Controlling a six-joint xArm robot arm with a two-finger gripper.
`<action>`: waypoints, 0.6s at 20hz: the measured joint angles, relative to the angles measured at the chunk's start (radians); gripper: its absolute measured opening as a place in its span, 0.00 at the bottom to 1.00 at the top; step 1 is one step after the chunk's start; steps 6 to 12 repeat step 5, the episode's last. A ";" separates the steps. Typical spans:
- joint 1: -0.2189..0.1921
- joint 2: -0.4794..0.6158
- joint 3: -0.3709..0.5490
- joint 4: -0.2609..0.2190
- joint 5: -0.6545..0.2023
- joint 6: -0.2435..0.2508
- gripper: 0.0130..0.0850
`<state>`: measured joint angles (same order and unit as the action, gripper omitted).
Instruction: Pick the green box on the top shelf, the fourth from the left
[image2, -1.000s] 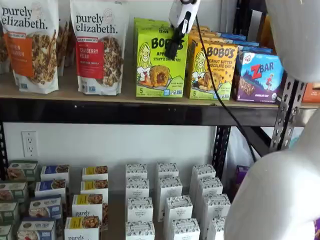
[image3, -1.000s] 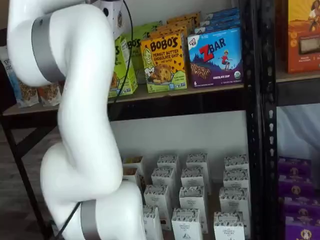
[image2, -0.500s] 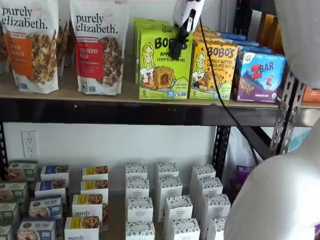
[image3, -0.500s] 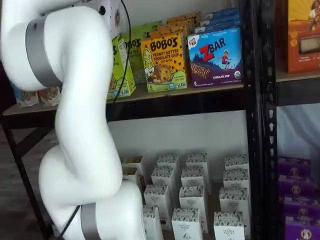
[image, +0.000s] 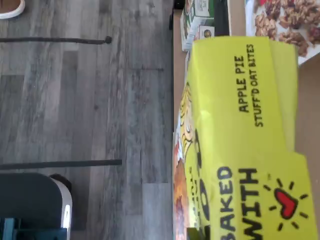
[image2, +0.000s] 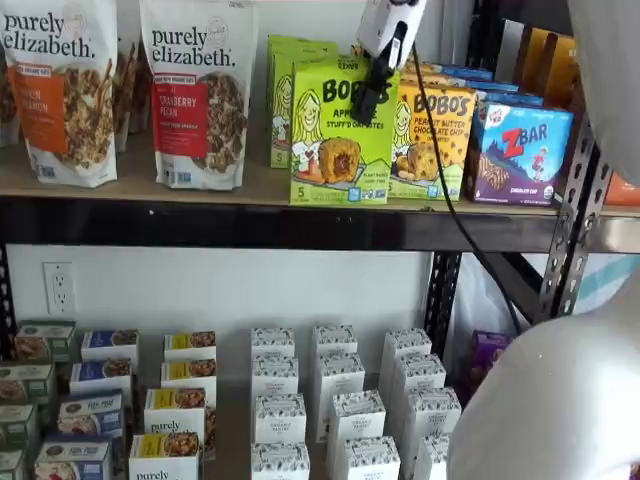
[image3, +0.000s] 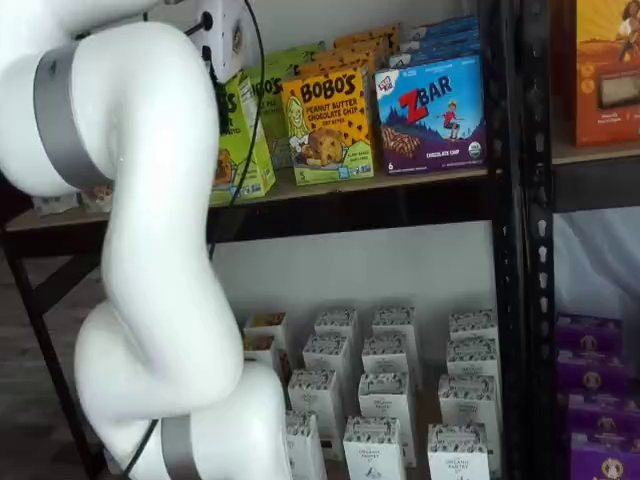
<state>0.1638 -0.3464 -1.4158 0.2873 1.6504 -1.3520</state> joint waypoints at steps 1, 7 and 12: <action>-0.002 -0.005 0.006 -0.002 0.000 -0.003 0.17; -0.011 -0.027 0.034 -0.007 -0.010 -0.013 0.17; -0.011 -0.027 0.034 -0.007 -0.010 -0.013 0.17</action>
